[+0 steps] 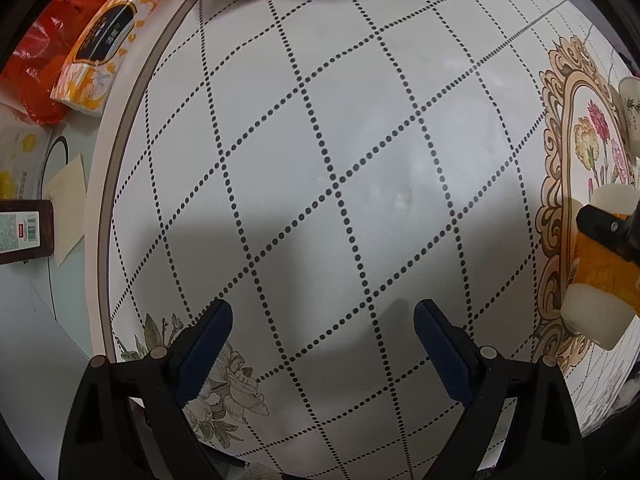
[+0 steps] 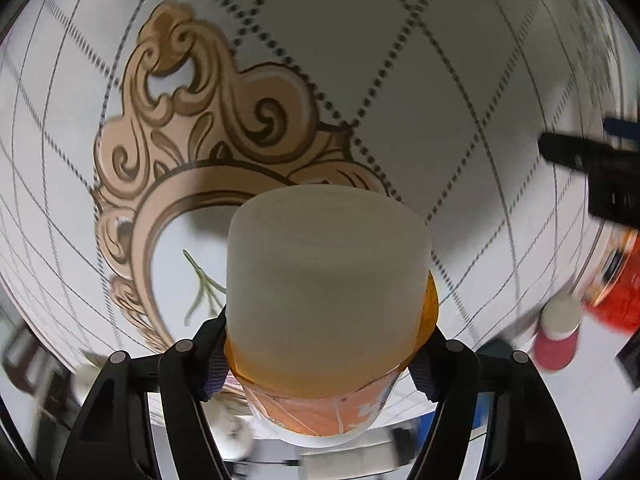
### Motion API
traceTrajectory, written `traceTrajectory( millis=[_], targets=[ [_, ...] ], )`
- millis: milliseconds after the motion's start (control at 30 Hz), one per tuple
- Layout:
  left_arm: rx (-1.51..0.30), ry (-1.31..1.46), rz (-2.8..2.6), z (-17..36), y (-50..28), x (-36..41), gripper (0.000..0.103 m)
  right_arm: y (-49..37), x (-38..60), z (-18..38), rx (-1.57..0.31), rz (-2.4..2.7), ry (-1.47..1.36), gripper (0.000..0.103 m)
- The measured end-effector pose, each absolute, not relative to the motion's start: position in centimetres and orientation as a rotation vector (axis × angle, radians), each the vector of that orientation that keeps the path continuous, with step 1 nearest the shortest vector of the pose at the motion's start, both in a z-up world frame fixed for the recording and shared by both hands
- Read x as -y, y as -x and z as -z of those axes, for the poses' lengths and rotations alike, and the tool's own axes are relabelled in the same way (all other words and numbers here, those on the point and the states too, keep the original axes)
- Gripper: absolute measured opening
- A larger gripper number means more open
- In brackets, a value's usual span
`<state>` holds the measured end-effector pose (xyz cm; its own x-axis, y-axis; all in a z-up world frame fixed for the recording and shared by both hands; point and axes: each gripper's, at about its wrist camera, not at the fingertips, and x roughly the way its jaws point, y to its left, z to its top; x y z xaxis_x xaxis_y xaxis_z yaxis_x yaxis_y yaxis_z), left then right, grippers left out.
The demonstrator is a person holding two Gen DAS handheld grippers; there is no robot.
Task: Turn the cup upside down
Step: 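Grasp the inverted cup with the right gripper while the left gripper releases it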
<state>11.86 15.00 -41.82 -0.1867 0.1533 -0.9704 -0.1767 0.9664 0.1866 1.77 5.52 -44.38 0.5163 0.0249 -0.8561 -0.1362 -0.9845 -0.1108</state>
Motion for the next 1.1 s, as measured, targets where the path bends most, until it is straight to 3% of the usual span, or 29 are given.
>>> traceTrajectory(
  millis=[433, 800, 1100],
  targets=[
    [-1.692, -0.053, -0.232, 40.3, -13.4, -11.4, 0.093, -6.1, -14.6, 43.3, -0.969, -1.261, 2.034, 0.074],
    [-1.678, -0.087, -0.187, 39.8, -14.6, -8.6, 0.093, -13.1, -16.1, 43.0, -1.551, -1.000, 1.415, 0.074],
    [-1.672, -0.084, -0.183, 39.5, -13.6, -8.5, 0.093, -16.1, -14.6, 42.9, -1.862, -0.817, 0.933, 0.074]
  ],
)
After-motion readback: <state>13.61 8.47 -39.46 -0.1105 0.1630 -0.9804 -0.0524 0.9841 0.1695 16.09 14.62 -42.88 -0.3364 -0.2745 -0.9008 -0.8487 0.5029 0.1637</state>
